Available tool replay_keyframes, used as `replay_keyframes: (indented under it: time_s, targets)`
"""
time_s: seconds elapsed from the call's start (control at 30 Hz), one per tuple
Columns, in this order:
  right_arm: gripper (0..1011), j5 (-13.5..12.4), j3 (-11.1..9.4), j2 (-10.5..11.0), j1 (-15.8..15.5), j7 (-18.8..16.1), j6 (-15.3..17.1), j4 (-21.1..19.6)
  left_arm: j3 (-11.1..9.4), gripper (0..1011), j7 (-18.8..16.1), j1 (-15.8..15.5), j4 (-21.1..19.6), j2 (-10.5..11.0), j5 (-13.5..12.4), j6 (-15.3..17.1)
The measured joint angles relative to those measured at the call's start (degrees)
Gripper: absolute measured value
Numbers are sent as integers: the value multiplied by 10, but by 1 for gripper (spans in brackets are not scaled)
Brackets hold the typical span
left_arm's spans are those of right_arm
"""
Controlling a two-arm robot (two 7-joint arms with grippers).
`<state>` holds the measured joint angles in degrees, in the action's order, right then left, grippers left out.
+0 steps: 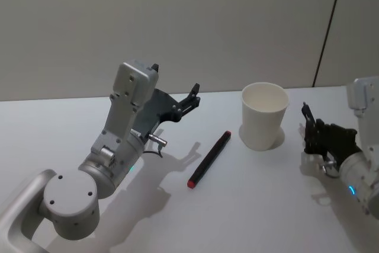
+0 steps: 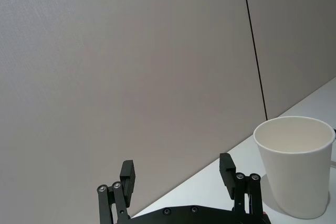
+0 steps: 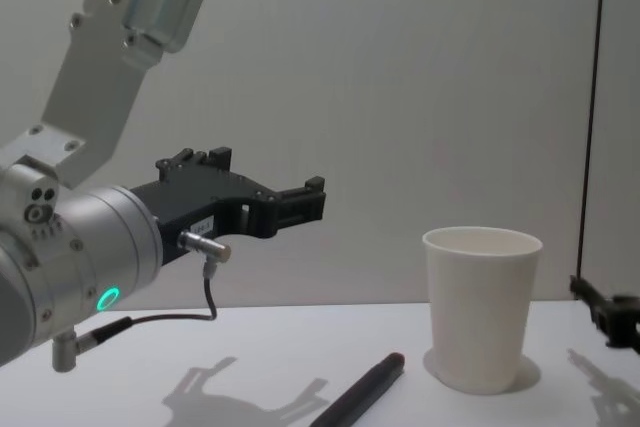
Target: Place the pen into the pen holder.
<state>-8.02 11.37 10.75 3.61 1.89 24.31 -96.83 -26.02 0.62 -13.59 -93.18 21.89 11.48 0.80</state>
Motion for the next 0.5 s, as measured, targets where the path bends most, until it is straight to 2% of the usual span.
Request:
replay_keyframes:
  time_s: [0.13,0.3,0.5]
  targets:
    - [144,5,-1,1,0,-6,-22,-1,0,1001,0,0,0,0,0,0]
    - [145,13,-3,4,4,-20,-72,-2,0,1001,0,0,0,0,0,0]
    - [145,19,-5,5,9,-33,-116,-1,0,1001,0,0,0,0,0,0]
